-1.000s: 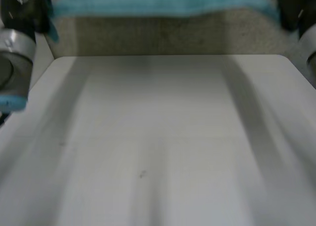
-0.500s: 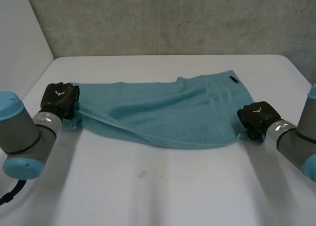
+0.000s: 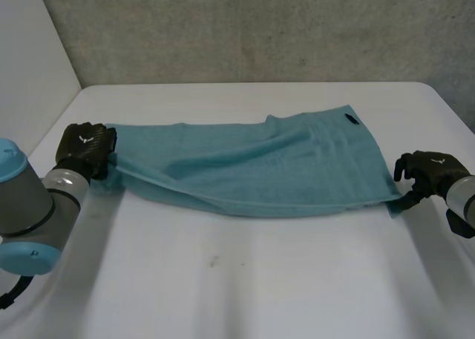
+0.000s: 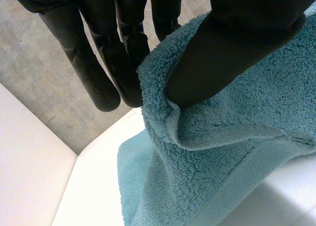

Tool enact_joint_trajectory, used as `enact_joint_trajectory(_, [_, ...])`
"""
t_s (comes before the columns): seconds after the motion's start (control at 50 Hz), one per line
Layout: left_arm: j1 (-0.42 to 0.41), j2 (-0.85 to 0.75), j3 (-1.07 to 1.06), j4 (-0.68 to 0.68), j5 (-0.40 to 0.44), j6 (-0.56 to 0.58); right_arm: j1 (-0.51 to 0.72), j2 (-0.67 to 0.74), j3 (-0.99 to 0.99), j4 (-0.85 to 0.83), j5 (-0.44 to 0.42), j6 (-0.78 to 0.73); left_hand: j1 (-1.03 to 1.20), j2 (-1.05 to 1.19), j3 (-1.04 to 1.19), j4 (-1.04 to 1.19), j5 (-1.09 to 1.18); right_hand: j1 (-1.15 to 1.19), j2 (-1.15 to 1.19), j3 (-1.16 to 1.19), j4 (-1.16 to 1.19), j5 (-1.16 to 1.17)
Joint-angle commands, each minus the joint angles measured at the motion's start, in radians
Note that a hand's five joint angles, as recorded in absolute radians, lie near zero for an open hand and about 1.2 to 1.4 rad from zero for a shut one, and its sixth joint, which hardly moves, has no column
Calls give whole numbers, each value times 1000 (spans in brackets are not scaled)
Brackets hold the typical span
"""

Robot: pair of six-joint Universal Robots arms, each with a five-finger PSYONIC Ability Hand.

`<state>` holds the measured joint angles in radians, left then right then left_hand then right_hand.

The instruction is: Fold the laundry

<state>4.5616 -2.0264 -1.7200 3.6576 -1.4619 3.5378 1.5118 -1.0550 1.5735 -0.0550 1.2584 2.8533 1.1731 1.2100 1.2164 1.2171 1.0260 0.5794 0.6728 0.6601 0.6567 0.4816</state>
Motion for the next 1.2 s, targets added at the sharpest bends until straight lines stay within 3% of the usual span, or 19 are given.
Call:
enact_joint_trajectory(0.02, [0, -1, 2, 2, 0, 0, -38, 41, -18, 73, -65, 4, 223, 186, 180, 179, 196, 137, 43, 56, 59, 60])
enact_joint_trajectory(0.34, [0, -3, -3, -2, -1, -2, -38, 61, -21, 75, -143, 132, 223, 186, 180, 179, 196, 172, 79, 91, 95, 95])
enact_joint_trajectory(0.48, [0, -3, -9, -2, -1, -2, -39, 79, -40, 44, -137, 129, 223, 186, 180, 179, 196, 548, 454, 467, 471, 471])
enact_joint_trajectory(0.52, [0, -3, -9, -4, -1, -2, -41, 102, -64, 44, -126, 127, 223, 186, 180, 179, 196, 816, 722, 735, 739, 739])
enact_joint_trajectory(0.6, [2, -6, -10, -4, 2, -2, -42, 113, -87, 41, -82, 114, 223, 186, 180, 179, 196, 817, 723, 736, 740, 740])
enact_joint_trajectory(0.62, [2, -14, -9, -4, 3, 0, -42, 101, -87, 35, -56, 106, 38, 1, -6, -6, 10, 817, 723, 736, 740, 740])
enact_joint_trajectory(0.64, [2, -14, -9, -4, 3, 0, -42, 84, -89, 31, -45, 95, 36, -1, -8, -8, 8, 817, 723, 736, 740, 740])
enact_joint_trajectory(0.68, [2, -37, -9, -7, 3, 6, -44, 55, -86, 26, -39, 78, -394, -431, -437, -438, -421, 817, 723, 736, 740, 740])
enact_joint_trajectory(0.7, [2, -47, -9, -10, 3, 7, -45, 23, -73, 23, -39, 55, -466, -503, -509, -510, -493, 817, 723, 736, 740, 740])
enact_joint_trajectory(0.86, [20, -92, 3, -24, 2, 10, -45, -65, -44, 20, -37, -71, -452, -489, -495, -496, -479, 817, 723, 736, 740, 740])
enact_joint_trajectory(1.06, [25, -81, -7, -27, -9, 12, -65, -66, -44, 18, -36, -81, -440, -477, -483, -484, -467, 817, 723, 736, 740, 740])
enact_joint_trajectory(1.12, [30, -69, -10, -33, -38, 12, -68, -65, -38, 20, -40, -81, -381, -418, -425, -425, -409, 817, 723, 736, 740, 740])
enact_joint_trajectory(1.2, [30, -52, -15, -36, -83, 12, -67, -65, -18, 20, -40, -83, -124, -161, -167, -168, -151, 817, 723, 736, 740, 740])
